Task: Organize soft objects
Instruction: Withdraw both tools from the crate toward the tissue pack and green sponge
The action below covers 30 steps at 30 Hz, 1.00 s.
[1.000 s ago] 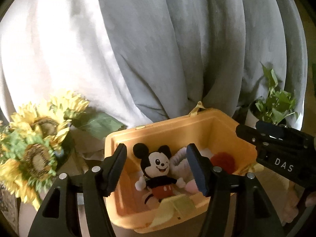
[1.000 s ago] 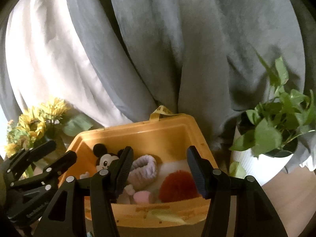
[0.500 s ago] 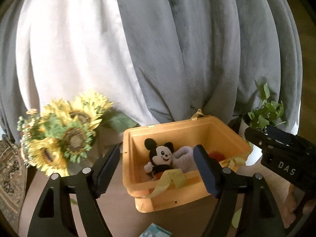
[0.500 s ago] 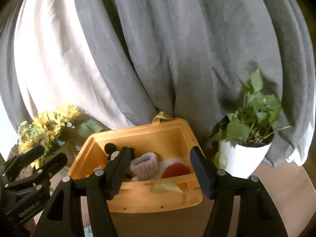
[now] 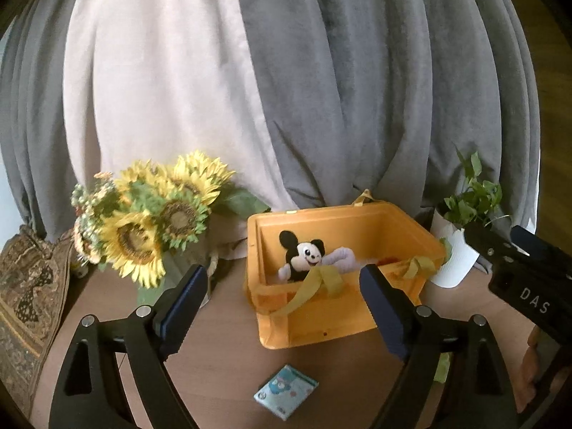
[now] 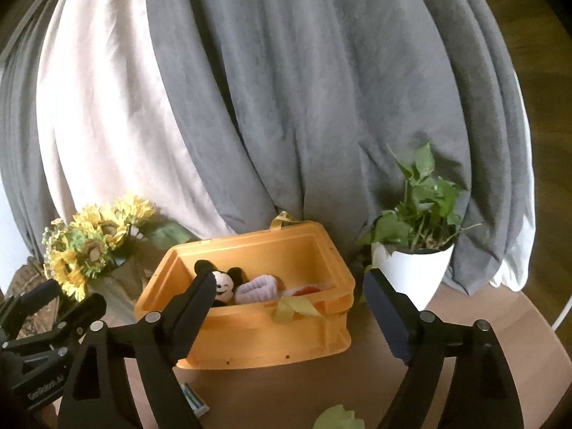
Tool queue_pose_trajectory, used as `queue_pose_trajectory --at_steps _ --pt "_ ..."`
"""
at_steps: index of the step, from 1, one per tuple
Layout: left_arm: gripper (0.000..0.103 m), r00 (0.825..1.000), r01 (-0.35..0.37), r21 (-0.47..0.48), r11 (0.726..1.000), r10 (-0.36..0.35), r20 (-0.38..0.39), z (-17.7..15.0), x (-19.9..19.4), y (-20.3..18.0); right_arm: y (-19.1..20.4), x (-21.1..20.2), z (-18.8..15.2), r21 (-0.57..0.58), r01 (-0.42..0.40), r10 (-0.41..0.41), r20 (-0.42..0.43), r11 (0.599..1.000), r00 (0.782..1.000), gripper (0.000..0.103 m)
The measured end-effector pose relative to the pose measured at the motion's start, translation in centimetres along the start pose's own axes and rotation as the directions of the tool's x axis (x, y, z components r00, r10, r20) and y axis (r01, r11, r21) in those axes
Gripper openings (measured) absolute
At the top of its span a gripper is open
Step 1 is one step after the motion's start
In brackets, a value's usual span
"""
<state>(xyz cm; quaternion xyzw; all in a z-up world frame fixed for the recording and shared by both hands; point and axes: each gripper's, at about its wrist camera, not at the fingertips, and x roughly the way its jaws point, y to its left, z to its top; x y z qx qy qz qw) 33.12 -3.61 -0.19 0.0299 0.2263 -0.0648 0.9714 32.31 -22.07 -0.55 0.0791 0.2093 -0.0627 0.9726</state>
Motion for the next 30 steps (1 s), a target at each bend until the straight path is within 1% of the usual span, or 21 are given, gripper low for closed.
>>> queue_pose_trajectory --at_steps 5,9,12,19,25,30 --pt "0.089 1.0 0.001 0.004 1.0 -0.001 -0.016 -1.2 -1.0 0.3 -0.1 -1.9 -0.9 0.023 0.038 -0.039 0.022 0.999 0.999 0.09" --pt "0.089 1.0 0.013 0.016 1.0 -0.013 -0.02 -2.2 -1.8 0.4 0.0 -3.1 -1.8 0.028 0.063 -0.064 0.03 0.998 0.998 0.091" --pt "0.092 1.0 0.014 0.028 1.0 -0.013 -0.011 -3.1 -2.6 0.5 -0.1 -3.9 -2.6 0.037 0.076 -0.077 0.029 0.996 0.997 0.091" --pt "0.093 1.0 0.012 0.03 0.999 -0.012 -0.001 -5.1 -3.5 1.3 0.3 -5.7 -4.7 0.024 0.138 -0.139 0.046 0.99 0.989 0.092" --pt "0.094 1.0 0.022 0.027 0.999 -0.021 -0.023 -6.5 -3.3 1.6 0.5 -6.0 -5.9 0.013 0.157 -0.157 0.024 0.988 0.987 0.092" --pt "0.094 0.998 0.027 0.036 0.999 -0.025 -0.055 -7.6 -2.6 1.7 0.4 -5.8 -7.4 0.031 0.174 -0.174 -0.013 0.984 0.985 0.093"
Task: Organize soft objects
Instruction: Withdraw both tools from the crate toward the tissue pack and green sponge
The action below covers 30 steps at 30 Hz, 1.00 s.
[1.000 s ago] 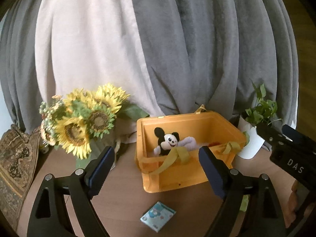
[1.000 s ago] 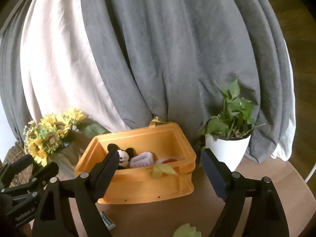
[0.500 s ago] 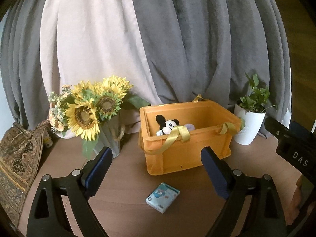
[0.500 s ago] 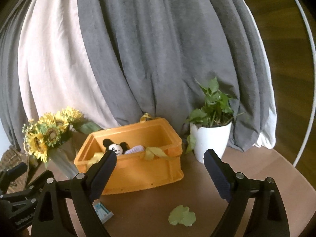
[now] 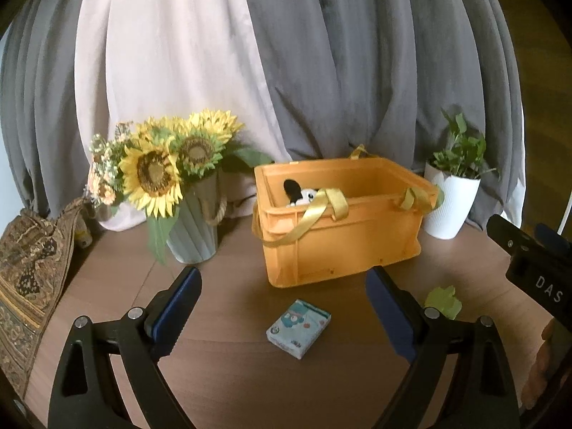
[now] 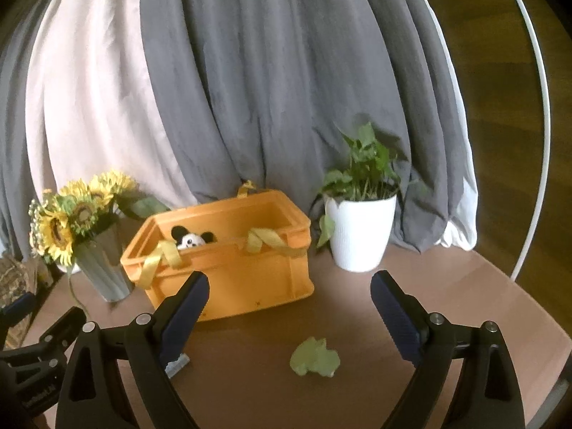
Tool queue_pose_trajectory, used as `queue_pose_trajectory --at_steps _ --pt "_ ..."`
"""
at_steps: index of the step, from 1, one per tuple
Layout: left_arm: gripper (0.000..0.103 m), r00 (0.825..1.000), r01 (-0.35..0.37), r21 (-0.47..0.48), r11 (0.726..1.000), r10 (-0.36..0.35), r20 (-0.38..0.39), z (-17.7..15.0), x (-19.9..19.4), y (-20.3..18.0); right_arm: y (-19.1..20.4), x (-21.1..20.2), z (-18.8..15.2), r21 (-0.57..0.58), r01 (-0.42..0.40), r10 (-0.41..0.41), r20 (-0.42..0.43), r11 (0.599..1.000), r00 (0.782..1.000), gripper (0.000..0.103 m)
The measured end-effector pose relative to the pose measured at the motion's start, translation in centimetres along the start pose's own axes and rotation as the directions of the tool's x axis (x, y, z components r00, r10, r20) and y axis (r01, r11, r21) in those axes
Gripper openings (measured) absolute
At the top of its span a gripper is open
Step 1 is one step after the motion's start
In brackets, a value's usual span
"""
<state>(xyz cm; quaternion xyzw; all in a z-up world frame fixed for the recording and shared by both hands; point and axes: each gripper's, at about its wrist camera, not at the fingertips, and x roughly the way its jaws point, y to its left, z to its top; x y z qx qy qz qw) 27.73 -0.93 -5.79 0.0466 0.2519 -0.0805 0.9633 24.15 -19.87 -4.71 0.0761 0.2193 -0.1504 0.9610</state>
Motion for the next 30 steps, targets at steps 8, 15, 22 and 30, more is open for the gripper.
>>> queue_pose_trajectory --at_steps 8,15,22,30 --pt "0.094 0.998 -0.009 0.041 0.999 0.011 -0.054 -1.6 1.8 -0.2 -0.1 1.3 -2.3 0.001 0.034 -0.034 -0.061 0.999 0.998 0.094" --pt "0.094 0.992 0.003 0.056 0.998 0.004 -0.124 -3.0 4.3 -0.9 -0.7 3.5 -4.3 0.014 0.052 -0.05 -0.13 0.999 0.99 0.093" --pt "0.094 0.979 0.032 0.058 0.998 -0.02 -0.202 -4.2 7.6 -1.2 -1.1 6.0 -6.0 0.027 0.076 -0.07 -0.197 0.997 0.978 0.093" --pt "0.094 0.959 0.048 0.036 0.998 -0.036 -0.282 -5.7 11.2 -1.1 -0.7 9.1 -7.4 0.025 0.087 -0.077 -0.273 0.996 0.959 0.093"
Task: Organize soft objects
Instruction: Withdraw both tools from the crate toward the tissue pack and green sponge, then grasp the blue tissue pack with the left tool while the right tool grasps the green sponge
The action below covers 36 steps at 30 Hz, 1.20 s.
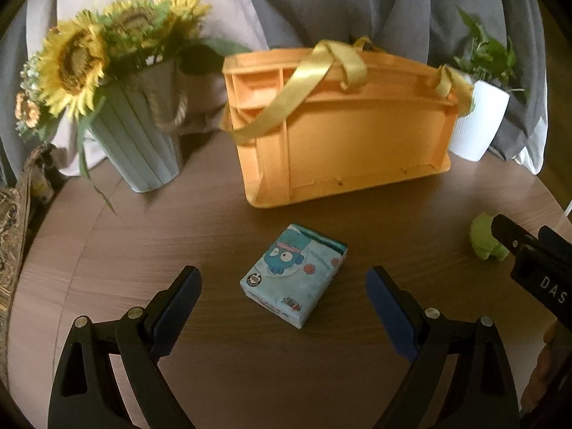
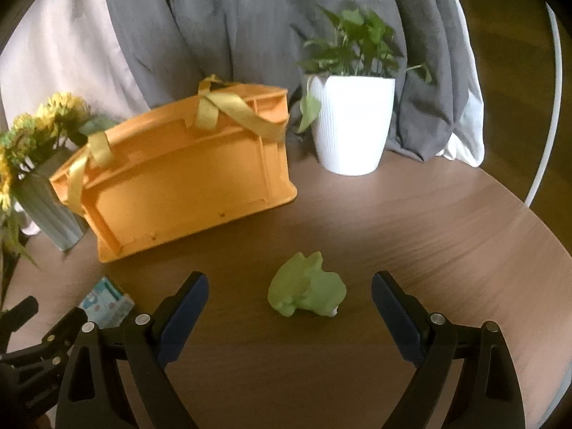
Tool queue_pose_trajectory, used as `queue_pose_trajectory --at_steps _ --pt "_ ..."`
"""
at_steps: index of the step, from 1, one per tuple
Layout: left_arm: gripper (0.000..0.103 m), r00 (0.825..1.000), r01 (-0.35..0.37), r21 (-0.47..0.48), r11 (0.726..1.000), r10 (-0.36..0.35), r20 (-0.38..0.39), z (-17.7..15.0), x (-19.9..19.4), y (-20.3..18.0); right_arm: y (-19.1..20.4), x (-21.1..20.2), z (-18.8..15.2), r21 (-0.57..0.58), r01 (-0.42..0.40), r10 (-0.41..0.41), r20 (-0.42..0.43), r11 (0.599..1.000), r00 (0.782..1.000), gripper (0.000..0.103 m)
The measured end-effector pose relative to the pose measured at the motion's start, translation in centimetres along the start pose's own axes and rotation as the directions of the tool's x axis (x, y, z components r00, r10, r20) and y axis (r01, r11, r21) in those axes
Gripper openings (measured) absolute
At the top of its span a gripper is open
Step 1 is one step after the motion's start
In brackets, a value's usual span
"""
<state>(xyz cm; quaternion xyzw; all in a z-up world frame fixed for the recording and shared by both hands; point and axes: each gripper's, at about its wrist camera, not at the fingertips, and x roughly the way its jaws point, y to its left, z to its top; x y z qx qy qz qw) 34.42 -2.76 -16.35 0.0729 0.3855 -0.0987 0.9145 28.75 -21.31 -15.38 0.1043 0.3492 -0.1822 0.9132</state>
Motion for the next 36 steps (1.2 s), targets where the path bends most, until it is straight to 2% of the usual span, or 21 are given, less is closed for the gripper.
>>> queue_pose_trajectory --at_steps 9,18,20,22,24,27,32,36 --pt "0.094 0.998 0.017 -0.024 1.0 -0.018 -0.059 0.4 3.0 -0.1 -0.2 3.4 -0.2 0.019 0.055 -0.054 -0.07 0.998 0.996 0.093" --pt "0.093 0.996 0.036 -0.022 0.999 -0.038 -0.08 0.3 4.5 -0.1 -0.5 5.0 -0.6 0.025 0.06 -0.056 -0.135 0.998 0.989 0.093" --pt "0.088 0.995 0.043 -0.026 0.999 -0.046 -0.085 0.4 4.7 -0.1 -0.4 5.3 -0.6 0.023 0.057 -0.053 -0.147 0.998 0.988 0.093" --pt "0.077 0.995 0.049 -0.031 0.998 -0.051 -0.09 0.5 4.7 -0.1 -0.4 5.5 -0.6 0.022 0.057 -0.052 -0.159 0.998 0.986 0.093" --pt "0.072 0.994 0.051 -0.04 0.998 -0.055 -0.093 0.5 4.8 0.1 -0.4 5.6 -0.6 0.024 0.059 -0.055 -0.163 0.998 0.985 0.092" --pt "0.07 0.994 0.057 -0.052 0.997 -0.061 -0.093 0.4 4.8 0.2 -0.4 5.7 -0.5 0.026 0.058 -0.053 -0.17 0.998 0.984 0.086" --pt "0.069 0.993 0.063 -0.062 0.996 -0.069 -0.097 0.3 4.8 0.0 -0.9 6.3 -0.5 0.034 0.058 -0.051 -0.18 0.998 0.982 0.065" --pt "0.069 0.993 0.067 -0.067 0.996 -0.073 -0.091 0.2 4.1 -0.4 -1.1 6.1 -0.6 0.029 0.046 -0.04 -0.177 0.999 0.983 0.065"
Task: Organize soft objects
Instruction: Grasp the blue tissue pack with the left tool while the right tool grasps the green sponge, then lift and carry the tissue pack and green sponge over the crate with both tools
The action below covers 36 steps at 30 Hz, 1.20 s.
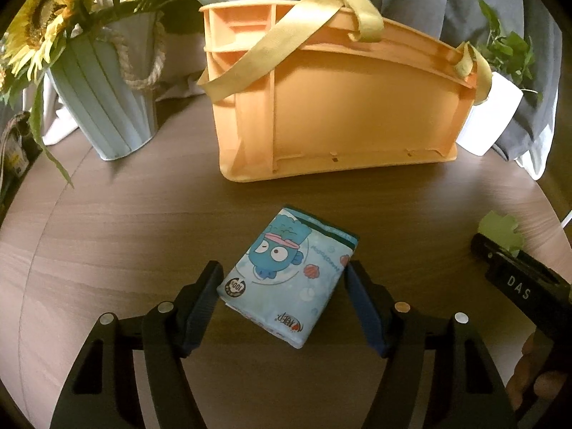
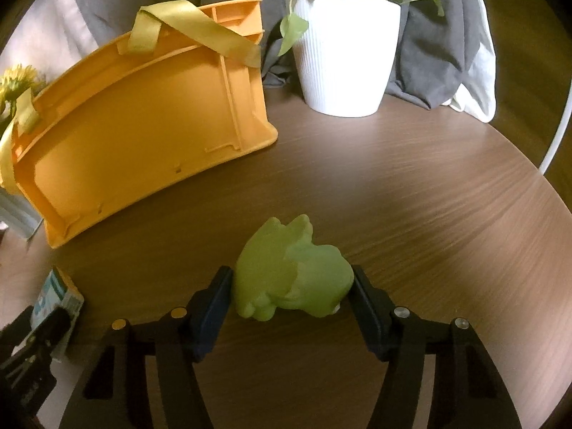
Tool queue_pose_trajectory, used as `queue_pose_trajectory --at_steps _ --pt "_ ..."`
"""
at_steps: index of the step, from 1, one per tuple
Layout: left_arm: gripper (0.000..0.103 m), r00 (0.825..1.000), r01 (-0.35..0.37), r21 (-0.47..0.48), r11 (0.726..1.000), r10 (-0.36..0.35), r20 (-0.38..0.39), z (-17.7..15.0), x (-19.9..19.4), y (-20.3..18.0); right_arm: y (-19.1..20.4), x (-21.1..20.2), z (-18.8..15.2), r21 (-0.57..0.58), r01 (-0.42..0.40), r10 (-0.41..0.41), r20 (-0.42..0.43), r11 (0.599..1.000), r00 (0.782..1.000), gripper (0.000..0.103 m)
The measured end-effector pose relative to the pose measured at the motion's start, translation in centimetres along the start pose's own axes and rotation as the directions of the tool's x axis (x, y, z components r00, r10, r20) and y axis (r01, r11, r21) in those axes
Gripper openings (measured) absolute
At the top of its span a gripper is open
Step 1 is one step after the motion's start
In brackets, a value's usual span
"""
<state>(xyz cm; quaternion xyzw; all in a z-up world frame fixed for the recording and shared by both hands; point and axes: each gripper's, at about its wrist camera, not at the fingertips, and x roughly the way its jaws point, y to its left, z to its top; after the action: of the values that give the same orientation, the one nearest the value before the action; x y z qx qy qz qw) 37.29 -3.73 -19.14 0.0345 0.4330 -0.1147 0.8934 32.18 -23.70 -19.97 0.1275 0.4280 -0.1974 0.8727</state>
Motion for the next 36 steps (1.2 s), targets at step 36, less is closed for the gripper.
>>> queue_pose_trajectory --at_steps 36 --pt "0.068 0.967 -0.003 -0.013 1.0 0.006 0.255 1.5 -13.9 -3.3 -1.0 -12.2 2.5 -0.104 -0.218 0.235 0.195 0.97 0.952 0.065"
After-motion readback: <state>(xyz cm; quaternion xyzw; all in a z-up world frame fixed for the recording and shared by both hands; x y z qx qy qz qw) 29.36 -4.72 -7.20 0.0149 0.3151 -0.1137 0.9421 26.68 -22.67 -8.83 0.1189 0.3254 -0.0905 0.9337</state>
